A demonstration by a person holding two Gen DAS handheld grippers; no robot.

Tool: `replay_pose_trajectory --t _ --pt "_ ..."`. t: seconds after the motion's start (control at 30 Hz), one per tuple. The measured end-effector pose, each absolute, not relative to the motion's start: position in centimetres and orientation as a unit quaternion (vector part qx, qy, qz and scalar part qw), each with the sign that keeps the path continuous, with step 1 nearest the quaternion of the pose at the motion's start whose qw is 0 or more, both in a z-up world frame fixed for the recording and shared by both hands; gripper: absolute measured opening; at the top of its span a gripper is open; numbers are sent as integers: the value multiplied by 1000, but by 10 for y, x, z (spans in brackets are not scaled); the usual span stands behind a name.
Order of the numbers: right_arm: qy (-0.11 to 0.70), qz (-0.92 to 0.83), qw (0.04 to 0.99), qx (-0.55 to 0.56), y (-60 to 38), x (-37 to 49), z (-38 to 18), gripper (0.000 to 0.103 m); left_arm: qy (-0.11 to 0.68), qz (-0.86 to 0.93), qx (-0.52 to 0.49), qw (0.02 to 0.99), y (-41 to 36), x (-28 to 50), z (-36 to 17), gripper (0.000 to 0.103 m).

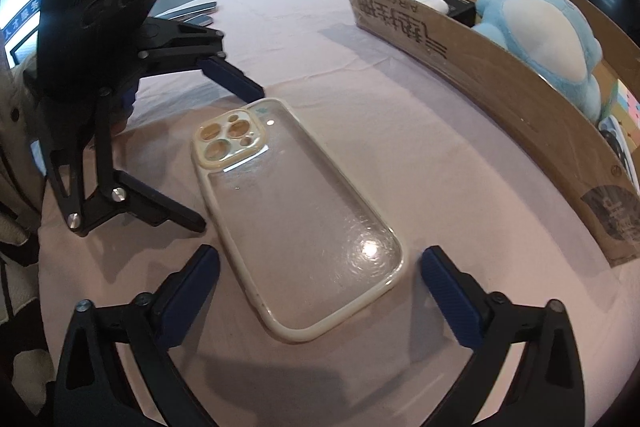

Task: Organize objects
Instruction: 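Close both grippers on the bumper edges of the phone case, then lift the phone case with both grippers off the table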

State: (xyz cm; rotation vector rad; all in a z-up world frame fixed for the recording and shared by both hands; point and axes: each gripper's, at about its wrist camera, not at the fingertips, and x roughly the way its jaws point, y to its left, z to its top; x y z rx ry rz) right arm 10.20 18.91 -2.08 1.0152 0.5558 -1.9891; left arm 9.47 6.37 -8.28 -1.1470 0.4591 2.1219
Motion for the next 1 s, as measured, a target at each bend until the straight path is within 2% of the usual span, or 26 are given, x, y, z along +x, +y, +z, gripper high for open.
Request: replay_pose_trajectory --t 0.23,0.3,0.4,0.57,0.6,0.67,0.83,0.9,1.0 --pt "229 -782 415 404 190 104 -18 86 201 803 -455 329 65 94 -77 84" --pt "228 -787 409 402 192 104 -18 86 208 803 -452 328 65 95 -75 74" --pt "218 -791 405 403 197 101 -18 86 217 805 -447 324 65 97 -72 67" --pt "209 -799 404 394 201 101 -11 85 217 809 -438 326 68 98 -66 61" --pt "208 -800 403 392 202 101 -10 84 215 808 -436 332 70 99 -65 52" --pt "205 -796 410 395 203 103 -9 82 207 804 -430 355 78 102 -60 47" --pt "207 -788 417 404 197 106 -14 79 272 799 -402 355 93 114 -69 51" --pt "186 -787 422 409 201 104 -15 79 293 796 -398 349 91 118 -72 69" --pt "164 -790 426 409 207 104 -11 79 294 801 -396 339 78 117 -73 87"
